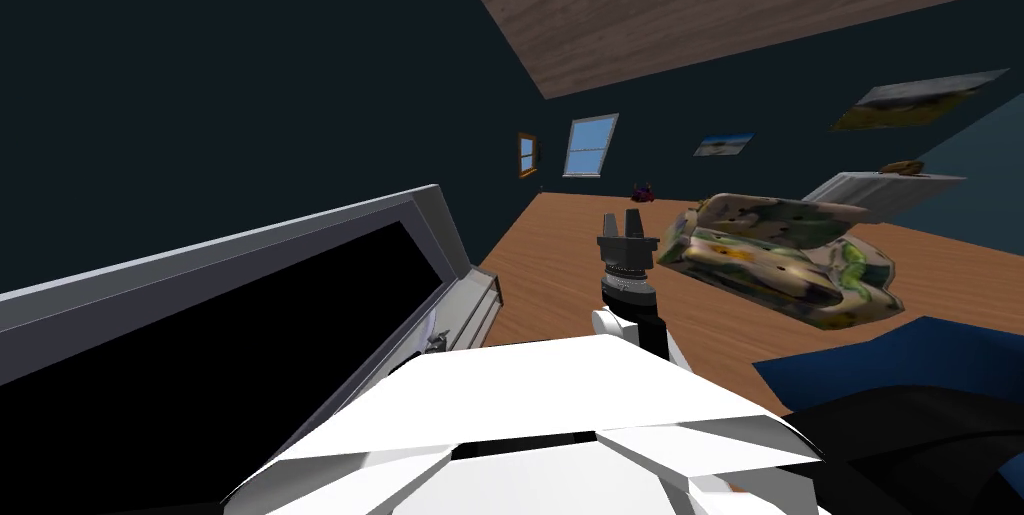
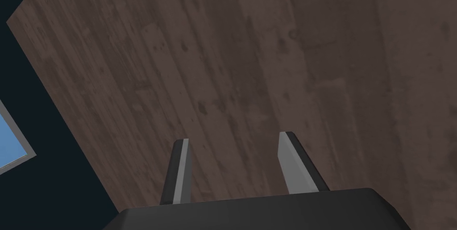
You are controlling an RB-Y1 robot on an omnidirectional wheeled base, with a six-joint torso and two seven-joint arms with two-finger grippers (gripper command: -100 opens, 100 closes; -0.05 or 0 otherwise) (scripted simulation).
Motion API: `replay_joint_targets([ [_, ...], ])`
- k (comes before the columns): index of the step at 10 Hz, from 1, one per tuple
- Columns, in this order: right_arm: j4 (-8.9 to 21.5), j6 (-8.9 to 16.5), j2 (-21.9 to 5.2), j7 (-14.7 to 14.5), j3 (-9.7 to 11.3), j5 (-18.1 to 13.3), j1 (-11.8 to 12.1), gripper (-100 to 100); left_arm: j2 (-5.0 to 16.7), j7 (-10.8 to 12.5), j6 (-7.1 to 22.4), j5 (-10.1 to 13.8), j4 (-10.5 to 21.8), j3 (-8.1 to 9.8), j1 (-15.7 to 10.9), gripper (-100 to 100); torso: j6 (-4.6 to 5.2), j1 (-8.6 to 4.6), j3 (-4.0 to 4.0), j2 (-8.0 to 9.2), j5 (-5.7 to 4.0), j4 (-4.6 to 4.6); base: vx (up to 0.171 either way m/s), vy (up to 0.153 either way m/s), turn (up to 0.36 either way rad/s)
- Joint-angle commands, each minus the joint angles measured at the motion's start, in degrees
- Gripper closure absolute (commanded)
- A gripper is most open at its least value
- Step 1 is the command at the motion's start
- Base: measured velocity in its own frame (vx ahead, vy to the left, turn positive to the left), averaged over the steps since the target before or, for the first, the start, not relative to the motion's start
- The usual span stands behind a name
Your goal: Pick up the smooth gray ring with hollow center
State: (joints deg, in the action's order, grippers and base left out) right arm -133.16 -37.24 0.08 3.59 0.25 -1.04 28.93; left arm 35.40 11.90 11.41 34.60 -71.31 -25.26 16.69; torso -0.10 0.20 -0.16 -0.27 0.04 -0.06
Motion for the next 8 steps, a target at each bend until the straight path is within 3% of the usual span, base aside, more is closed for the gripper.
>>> replay_joint_targets([
  [1, 0.0, 0.0, 0.0, 0.0, 0.0, 0.0, 0.0, 0, 0.34, 0.07, 0.38, 0.55, 2.86, -0.76, -0.98, -100, 0.0, 0.0, 0.0, 0.0, 0.0, 0.0, 0.044, 0.055, -0.146],
  [4, 0.0, 0.0, 0.0, 0.0, 0.0, 0.0, -0.01, 0, 1.19, 0.23, 1.09, 1.34, 7.43, -1.73, -1.98, -100, 0.03, 0.01, 0.0, 0.0, 0.0, 0.01, 0.05, 0.063, -0.172],
  [8, 0.0, 0.0, 0.0, 0.0, 0.01, 0.0, -0.01, 0, 1.56, 0.29, 1.4, 1.7, 10.38, -2.16, -2.44, -100, 0.03, -0.14, 0.04, 0.07, -0.03, 0.02, 0.028, 0.032, -0.062],
])
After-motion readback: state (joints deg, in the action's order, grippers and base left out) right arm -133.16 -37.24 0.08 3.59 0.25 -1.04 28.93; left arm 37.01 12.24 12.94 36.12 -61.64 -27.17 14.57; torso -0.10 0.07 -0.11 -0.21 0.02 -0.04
